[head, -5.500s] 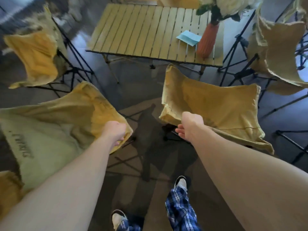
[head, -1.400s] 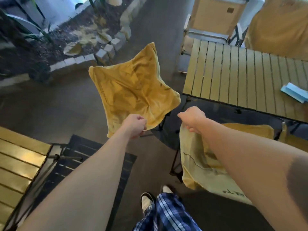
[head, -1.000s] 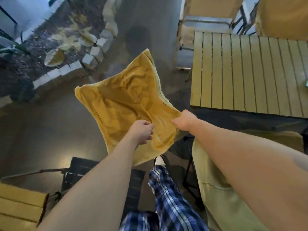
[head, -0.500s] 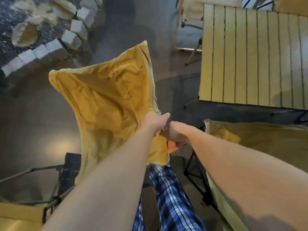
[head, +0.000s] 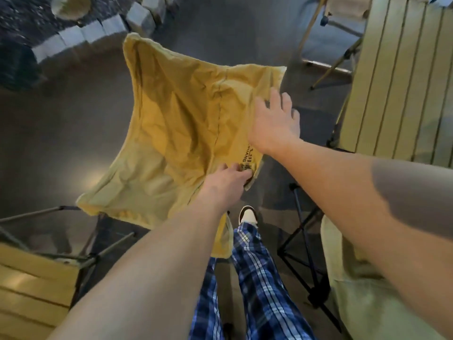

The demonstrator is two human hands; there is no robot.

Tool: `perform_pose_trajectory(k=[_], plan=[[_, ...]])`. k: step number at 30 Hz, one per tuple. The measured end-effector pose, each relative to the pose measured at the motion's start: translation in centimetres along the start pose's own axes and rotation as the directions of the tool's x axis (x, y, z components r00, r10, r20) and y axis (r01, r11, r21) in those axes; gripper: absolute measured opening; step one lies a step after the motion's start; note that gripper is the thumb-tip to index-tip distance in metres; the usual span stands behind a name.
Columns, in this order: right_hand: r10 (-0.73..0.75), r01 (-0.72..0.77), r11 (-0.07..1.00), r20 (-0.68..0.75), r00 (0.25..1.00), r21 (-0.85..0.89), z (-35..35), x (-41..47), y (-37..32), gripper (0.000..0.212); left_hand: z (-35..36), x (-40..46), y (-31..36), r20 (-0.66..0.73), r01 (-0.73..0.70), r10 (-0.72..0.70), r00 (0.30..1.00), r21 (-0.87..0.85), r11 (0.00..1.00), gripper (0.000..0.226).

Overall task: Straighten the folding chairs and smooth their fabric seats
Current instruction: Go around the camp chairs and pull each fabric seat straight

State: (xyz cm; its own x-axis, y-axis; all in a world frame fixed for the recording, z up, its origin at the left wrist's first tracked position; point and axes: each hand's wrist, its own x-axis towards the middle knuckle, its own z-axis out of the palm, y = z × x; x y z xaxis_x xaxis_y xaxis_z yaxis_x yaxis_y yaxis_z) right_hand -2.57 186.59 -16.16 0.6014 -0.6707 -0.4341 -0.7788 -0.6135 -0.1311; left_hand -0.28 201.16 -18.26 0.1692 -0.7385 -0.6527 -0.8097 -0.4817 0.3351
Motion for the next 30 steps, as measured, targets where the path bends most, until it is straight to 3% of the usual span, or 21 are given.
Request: perform_pose_trajectory(k=[4,6,8,10,12,14,18,21,23,25,30], plan=[[-0.075,0.161,0.893,0.214,0.974,-0.419,1.4,-0.1,1.5,0.044,0.5,-0.9,-2.9,0.096,-0.116,0.111,0.989,0.045,0.992,0.04],[-0.026,0.199,0.807,0.303,0.953,-0.556,1.4,-0.5,1.7,0.061,0.1,-1.1,-4.8,0.098,-0.093,0.086,0.991,0.066,0.993,0.045],[0.025,0.223,0.751,0.364,0.931,-0.622,0.8,-0.5,1.2,0.079,-1.2,-1.1,-6.4,0.027,0.018,-0.02,0.999,0.078,0.997,0.042],[0.099,0.199,0.786,0.436,0.894,-0.585,-0.4,-0.4,0.2,0.093,-2.5,-0.9,-7.6,-0.134,0.207,-0.197,0.971,0.06,0.977,0.038],[0.168,0.12,0.862,0.503,0.848,-0.492,-0.8,-0.1,0.4,0.104,-3.7,-0.7,-8.6,-0.264,0.385,-0.393,0.881,-0.084,0.919,0.038],[0.175,0.048,0.936,0.58,0.796,-0.348,-0.1,0.0,1.3,0.113,-4.6,-0.6,-9.9,-0.277,0.506,-0.552,0.787,-0.221,0.833,0.037],[0.097,0.017,0.989,0.731,0.675,-0.147,3.0,-1.1,2.0,0.119,-6.1,0.4,-12.0,-0.173,0.571,-0.62,0.765,-0.262,0.778,0.03],[0.055,0.054,0.992,0.775,0.629,-0.114,4.2,-2.2,1.4,0.107,-7.1,1.2,-13.7,-0.201,0.442,-0.608,0.768,-0.519,0.731,0.035],[0.034,0.14,0.972,0.705,0.708,-0.187,4.9,-2.4,1.0,0.07,-7.2,1.6,-14.7,-0.231,0.323,-0.543,0.807,-0.597,0.734,0.038],[0.037,0.113,0.969,0.587,0.809,-0.218,5.1,-1.4,0.5,0.044,-7.3,2.5,-15.3,-0.28,0.281,-0.485,0.829,-0.541,0.793,0.035],[0.096,-0.031,0.991,0.527,0.844,-0.13,4.3,2.2,-0.5,0.033,-9.7,6.6,-17.6,-0.412,0.282,-0.39,0.823,-0.3,0.911,0.019]])
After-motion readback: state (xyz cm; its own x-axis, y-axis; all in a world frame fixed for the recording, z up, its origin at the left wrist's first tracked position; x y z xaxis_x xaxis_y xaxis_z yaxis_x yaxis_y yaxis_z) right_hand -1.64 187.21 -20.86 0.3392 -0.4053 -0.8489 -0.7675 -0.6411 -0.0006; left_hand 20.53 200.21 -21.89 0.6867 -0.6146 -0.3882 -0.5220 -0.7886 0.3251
